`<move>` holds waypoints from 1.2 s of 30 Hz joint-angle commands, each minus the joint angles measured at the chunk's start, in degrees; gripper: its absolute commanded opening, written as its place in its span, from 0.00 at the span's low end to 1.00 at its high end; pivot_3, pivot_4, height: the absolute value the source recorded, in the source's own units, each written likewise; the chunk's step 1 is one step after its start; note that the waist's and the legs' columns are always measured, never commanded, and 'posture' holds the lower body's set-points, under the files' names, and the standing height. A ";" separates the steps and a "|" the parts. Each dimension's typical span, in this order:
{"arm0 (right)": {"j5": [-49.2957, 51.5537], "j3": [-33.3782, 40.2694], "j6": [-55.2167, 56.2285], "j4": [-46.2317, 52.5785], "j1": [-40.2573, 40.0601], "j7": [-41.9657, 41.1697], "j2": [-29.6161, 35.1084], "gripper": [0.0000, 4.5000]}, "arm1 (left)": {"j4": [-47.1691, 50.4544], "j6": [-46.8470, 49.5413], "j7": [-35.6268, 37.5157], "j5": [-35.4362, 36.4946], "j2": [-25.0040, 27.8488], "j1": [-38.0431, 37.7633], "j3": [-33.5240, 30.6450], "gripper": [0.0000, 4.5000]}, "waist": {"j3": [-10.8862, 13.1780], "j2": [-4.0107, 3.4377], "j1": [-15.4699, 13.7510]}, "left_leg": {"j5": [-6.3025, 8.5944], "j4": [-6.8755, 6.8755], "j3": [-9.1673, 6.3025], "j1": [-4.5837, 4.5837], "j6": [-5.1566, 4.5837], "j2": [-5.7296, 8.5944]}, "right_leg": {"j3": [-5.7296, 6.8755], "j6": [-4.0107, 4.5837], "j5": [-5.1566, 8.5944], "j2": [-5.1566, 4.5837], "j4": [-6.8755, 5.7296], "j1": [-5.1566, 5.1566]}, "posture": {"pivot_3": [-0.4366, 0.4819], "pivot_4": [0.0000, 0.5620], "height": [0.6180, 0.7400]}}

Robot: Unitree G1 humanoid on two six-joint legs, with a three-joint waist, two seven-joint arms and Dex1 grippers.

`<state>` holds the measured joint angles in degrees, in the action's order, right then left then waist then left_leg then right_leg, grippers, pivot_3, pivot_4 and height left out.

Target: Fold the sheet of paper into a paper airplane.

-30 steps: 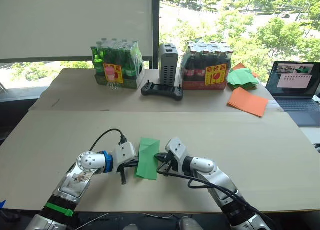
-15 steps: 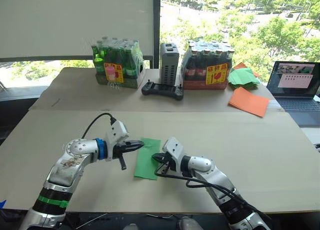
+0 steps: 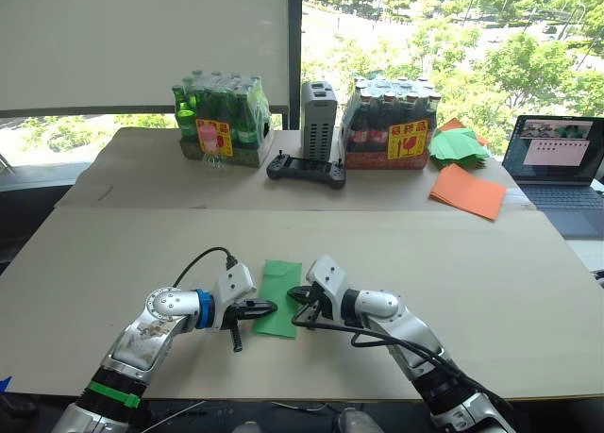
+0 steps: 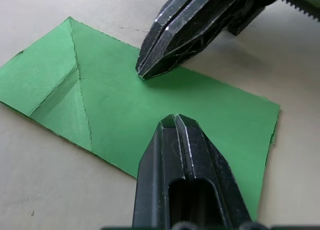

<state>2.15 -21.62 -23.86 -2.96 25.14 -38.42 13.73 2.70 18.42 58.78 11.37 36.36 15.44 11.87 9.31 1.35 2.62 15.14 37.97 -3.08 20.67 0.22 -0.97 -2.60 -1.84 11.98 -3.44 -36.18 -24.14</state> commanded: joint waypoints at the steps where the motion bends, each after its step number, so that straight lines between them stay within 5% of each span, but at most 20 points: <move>1: -0.68 1.37 -2.13 -3.64 1.90 0.76 0.18 0.01 | -0.79 -1.24 0.56 -1.97 0.83 -0.94 1.47 0.00 | 0.00 0.00 -0.01 | 0.00 0.00 0.00 -0.02 0.00 0.00 | 0.00 0.00 0.00 0.00 0.00 0.01 | 0.48 0.27 1.00; 23: -0.59 4.81 7.40 -21.36 12.18 -0.42 -2.99 0.01 | 2.97 -0.15 -1.21 -2.49 0.73 -2.89 1.19 0.00 | 0.00 -0.01 0.04 | 0.00 0.00 0.00 -0.01 0.00 0.00 | -0.01 0.01 -0.01 0.00 0.00 0.00 | 0.48 0.27 1.00; 36: 1.14 0.39 3.43 -3.56 0.19 -9.04 1.31 0.01 | 4.91 1.39 -1.62 -1.71 0.81 -3.04 0.37 0.00 | -0.01 -0.01 0.08 | 0.00 -0.01 0.00 0.00 -0.01 0.00 | -0.01 -0.01 0.00 0.00 0.01 0.00 | 0.48 0.27 1.00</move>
<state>3.08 -19.73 -18.45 -8.17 26.55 -46.12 14.62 7.02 19.06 56.95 9.62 36.71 13.00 11.92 9.31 1.34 2.69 15.15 37.96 -3.09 20.67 0.22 -0.98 -2.61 -1.85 11.98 -3.44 -36.17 -24.15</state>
